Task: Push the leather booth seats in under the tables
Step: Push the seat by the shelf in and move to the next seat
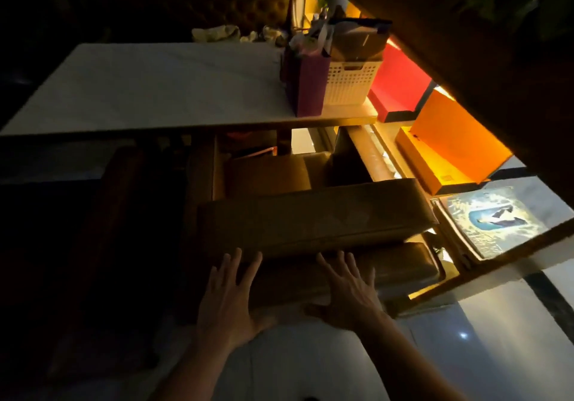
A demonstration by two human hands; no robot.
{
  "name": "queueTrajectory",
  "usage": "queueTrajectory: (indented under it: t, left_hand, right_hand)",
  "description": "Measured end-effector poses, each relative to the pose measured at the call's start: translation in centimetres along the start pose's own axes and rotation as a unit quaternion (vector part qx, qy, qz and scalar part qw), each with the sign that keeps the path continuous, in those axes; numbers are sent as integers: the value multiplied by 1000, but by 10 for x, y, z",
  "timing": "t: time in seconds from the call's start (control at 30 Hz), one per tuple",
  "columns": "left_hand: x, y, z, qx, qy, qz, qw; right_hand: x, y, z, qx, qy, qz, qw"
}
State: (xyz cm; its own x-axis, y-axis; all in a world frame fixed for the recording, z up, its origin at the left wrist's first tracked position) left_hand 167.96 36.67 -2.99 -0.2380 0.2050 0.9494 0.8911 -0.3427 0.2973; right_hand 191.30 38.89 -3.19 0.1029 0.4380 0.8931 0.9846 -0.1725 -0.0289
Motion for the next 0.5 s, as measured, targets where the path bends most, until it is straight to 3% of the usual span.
queueTrajectory:
  t: [0.17, 0.33, 0.5]
  left_hand:
    - [-53, 12, 13, 35, -75, -11, 997]
    - [-81, 1, 40, 63, -97, 3, 993]
    - [-96, -12, 40, 77, -44, 22, 996]
  right_hand:
    - [-31, 19, 41, 29, -28, 1, 999]
    - [-59, 34, 76, 32, -23, 9, 999]
    - [-84, 31, 82, 34, 28, 50, 998]
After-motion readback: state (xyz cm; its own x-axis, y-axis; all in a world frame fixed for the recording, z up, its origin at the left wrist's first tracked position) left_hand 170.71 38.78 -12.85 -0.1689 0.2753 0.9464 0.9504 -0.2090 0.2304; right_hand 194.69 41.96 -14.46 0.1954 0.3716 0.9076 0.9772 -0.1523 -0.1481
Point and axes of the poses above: each hand's wrist, its own z-axis towards the middle knuckle, its own x-axis out of the back of the hand, y = z × x, the point moved 4 cm from there along z, towards the middle knuckle, and after that the axes turned 15 degrees about -x, right-handed, at the moved point
